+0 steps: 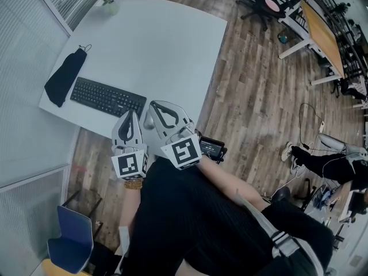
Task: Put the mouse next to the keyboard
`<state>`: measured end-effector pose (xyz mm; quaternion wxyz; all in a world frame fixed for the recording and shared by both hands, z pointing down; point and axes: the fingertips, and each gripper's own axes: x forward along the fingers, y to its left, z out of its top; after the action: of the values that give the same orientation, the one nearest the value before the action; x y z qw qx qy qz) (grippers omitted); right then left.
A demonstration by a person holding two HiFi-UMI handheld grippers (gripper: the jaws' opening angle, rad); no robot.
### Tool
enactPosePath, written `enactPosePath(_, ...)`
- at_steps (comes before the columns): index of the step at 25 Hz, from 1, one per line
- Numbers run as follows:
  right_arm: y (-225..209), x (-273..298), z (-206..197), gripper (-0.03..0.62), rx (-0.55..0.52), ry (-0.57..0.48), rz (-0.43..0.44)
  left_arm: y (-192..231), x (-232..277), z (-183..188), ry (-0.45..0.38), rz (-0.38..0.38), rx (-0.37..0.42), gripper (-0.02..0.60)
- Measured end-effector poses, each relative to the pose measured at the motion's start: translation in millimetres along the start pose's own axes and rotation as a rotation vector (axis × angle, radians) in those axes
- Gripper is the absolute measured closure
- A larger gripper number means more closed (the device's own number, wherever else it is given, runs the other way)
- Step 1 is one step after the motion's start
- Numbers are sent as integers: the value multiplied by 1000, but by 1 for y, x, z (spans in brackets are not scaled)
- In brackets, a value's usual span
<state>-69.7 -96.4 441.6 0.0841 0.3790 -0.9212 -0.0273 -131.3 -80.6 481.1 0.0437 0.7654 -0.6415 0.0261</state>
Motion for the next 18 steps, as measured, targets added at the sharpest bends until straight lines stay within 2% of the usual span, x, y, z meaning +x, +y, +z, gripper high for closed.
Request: enactPosePath(18,4,-6,-2,595,-17,2,12,-6,-6,-2,-7,-10,-11,569)
